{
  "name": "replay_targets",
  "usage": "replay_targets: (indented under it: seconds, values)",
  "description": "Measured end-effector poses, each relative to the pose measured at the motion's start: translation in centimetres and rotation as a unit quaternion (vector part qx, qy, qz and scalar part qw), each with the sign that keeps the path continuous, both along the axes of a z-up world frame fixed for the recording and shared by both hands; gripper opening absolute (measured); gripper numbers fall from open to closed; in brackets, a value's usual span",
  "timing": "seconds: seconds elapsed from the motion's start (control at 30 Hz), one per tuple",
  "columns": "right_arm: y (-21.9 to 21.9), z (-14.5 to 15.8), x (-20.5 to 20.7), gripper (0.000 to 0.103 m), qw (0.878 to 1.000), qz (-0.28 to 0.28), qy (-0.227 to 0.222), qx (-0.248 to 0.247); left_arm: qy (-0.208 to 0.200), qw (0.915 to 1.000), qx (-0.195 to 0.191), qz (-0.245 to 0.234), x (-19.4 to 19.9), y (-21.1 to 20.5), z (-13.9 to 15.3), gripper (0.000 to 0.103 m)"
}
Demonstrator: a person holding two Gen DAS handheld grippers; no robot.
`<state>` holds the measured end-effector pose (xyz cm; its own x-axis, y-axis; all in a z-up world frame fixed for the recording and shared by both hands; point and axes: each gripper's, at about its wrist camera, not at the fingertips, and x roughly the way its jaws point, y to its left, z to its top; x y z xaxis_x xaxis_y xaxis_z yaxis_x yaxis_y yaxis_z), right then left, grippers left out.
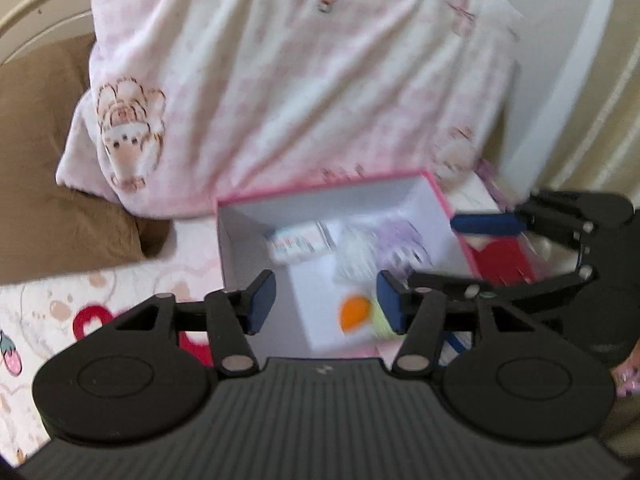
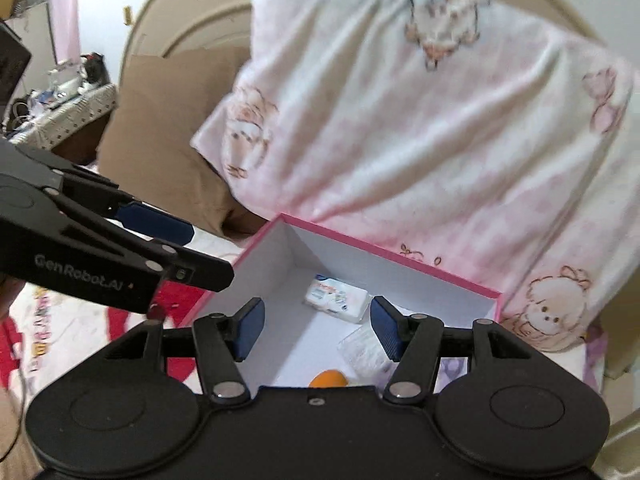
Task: Organize objects
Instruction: 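Withdraw the left gripper from the box toward the foundation bottle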
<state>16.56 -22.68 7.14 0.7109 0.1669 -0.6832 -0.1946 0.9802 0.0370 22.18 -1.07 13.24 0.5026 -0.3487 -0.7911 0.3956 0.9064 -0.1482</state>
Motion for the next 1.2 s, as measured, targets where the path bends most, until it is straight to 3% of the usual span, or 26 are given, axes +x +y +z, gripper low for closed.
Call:
replay_targets:
  seconds: [0.1, 0.23, 0.4, 0.5, 0.73, 0.87, 0.97, 1.1, 1.2]
  values:
    - [0.4, 1.3, -3.5, 0.064, 1.000, -0.011, -0.021, 0.006, 0.020, 0.9996, -0.013, -0.016, -2.5, 0.7, 1.3, 0.056]
    - [0.5, 2.0, -7.5, 0.065, 0.999, -0.015, -0.036, 0.026, 0.015, 0.9992, -0.008, -0.037, -6.3, 0.9, 1.9, 0.057]
    - [0.9, 1.9, -11.6, 0.067, 0.999, -0.003, -0.024, 0.031, 0.020, 0.9977, -0.014, -0.063, -10.4, 0.6, 1.9, 0.060]
    - [1.3, 0.9, -13.5, 0.069, 0.999, 0.011, 0.004, 0.038, 0.022, 0.9969, -0.020, -0.072, -12.3, 0.3, 0.9, 0.063]
    - [1.6, -3.6, -16.6, 0.072, 0.998, 0.036, 0.044, 0.039, 0.075, 0.9940, -0.025, -0.075, -13.5, -0.8, -5.3, 0.064]
    - [1.7, -6.7, -17.2, 0.074, 0.998, 0.046, 0.044, 0.019, 0.106, 0.9931, -0.008, -0.050, -12.9, -1.4, -10.1, 0.064]
    - [1.4, -9.1, -16.8, 0.074, 0.998, 0.046, 0.053, 0.005, 0.137, 0.9902, -0.020, -0.022, -11.9, -1.5, -13.5, 0.064]
    - [1.4, -11.3, -16.3, 0.074, 0.997, 0.054, 0.047, -0.031, 0.145, 0.9890, -0.031, 0.000, -11.1, -2.1, -16.9, 0.064]
    - [0.6, -12.9, -15.0, 0.074, 0.997, 0.048, 0.061, -0.016, 0.141, 0.9891, -0.041, 0.012, -10.9, -2.8, -18.5, 0.064]
